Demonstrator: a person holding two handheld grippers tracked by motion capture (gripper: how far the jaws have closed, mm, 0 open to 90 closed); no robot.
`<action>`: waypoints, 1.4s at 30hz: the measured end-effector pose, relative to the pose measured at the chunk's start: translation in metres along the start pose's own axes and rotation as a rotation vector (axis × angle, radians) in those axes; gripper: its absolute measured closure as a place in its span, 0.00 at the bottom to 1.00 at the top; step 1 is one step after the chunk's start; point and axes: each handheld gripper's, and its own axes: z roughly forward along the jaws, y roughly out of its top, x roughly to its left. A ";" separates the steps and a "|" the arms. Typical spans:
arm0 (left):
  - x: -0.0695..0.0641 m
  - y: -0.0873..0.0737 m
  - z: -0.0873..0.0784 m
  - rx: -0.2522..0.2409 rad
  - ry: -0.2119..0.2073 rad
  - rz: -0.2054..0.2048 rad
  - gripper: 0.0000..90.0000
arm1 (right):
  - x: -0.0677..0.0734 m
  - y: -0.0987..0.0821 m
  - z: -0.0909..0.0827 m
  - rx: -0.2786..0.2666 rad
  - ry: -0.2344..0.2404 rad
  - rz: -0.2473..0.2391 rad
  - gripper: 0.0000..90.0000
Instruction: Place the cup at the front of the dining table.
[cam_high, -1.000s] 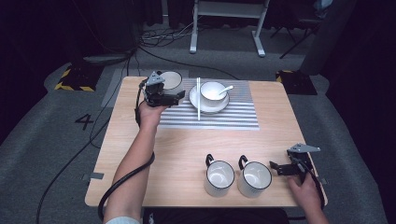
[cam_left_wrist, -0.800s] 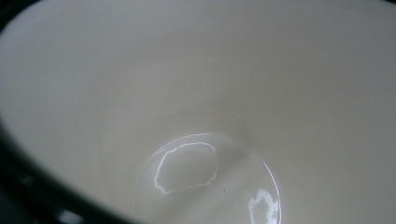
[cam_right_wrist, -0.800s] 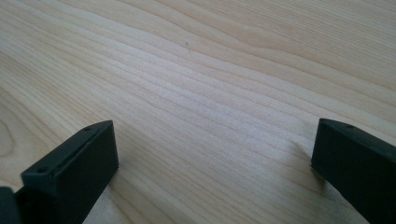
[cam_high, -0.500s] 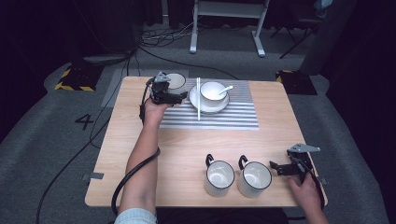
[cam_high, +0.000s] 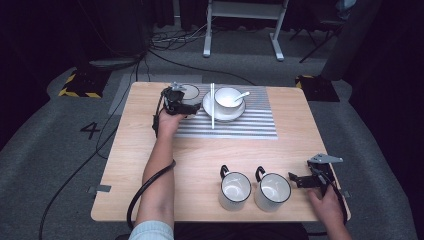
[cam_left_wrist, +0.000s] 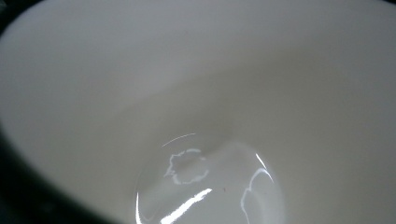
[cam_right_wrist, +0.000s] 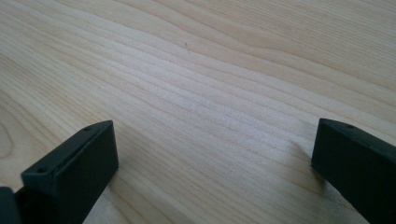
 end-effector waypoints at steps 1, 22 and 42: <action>0.000 0.000 0.000 0.000 0.000 0.000 0.04 | 0.000 0.000 0.000 0.000 0.000 0.000 0.00; -0.010 -0.012 0.024 0.136 0.047 0.030 0.04 | 0.000 0.000 0.000 0.001 0.000 0.001 0.00; -0.019 -0.020 0.025 0.167 0.044 0.055 0.04 | 0.000 0.000 0.000 0.000 0.000 0.000 0.00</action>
